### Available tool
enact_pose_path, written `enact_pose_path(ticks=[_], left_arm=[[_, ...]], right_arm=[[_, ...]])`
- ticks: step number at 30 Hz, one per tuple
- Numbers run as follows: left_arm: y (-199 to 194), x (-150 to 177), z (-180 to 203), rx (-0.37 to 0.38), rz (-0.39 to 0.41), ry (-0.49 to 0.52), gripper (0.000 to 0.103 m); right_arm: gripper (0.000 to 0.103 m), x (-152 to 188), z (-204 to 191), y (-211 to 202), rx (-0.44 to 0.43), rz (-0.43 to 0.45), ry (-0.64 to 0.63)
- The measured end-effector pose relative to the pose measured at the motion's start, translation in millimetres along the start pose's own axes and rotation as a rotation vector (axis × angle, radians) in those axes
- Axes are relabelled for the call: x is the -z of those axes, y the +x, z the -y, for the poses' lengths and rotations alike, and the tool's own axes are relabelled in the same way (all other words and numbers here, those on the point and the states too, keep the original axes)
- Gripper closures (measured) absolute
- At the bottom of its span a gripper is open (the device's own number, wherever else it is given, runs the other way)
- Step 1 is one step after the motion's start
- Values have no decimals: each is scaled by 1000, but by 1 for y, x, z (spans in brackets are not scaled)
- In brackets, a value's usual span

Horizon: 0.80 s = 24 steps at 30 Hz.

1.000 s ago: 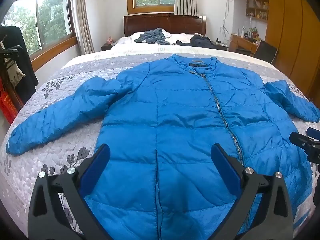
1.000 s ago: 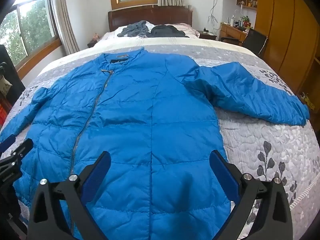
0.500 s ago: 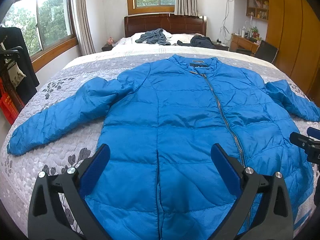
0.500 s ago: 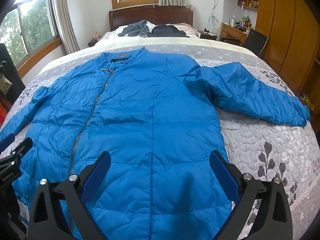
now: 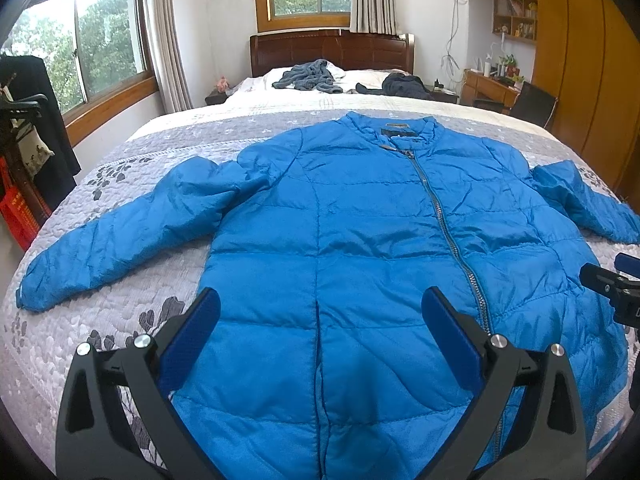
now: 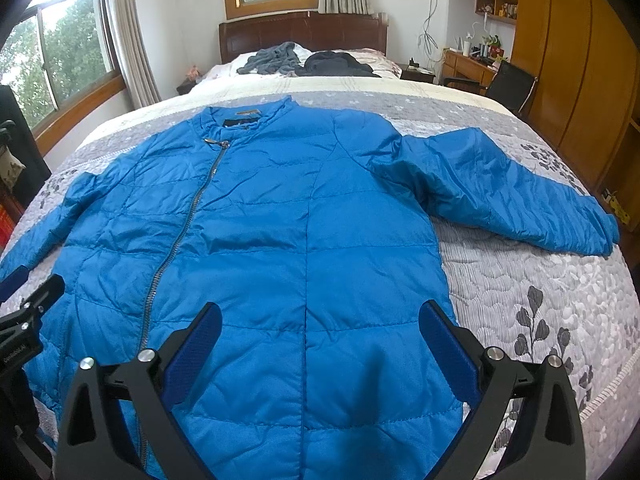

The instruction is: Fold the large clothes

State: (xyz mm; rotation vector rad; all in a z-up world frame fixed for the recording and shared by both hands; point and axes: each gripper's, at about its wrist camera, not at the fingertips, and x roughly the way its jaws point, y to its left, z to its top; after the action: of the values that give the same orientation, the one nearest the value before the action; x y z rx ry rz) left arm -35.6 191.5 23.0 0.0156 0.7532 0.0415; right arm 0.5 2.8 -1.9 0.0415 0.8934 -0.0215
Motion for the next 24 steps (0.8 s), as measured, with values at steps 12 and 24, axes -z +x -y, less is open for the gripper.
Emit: enact_pose_path(ticks=[12,24], left_arm=[[-2,0,-1,-6,6,0,3],[-2,0,-2,-7,5,-1,3]], right_arm=[[4,-1,0,-1,-1,2,-1],[4,-1,1,-2,1,6,-2]])
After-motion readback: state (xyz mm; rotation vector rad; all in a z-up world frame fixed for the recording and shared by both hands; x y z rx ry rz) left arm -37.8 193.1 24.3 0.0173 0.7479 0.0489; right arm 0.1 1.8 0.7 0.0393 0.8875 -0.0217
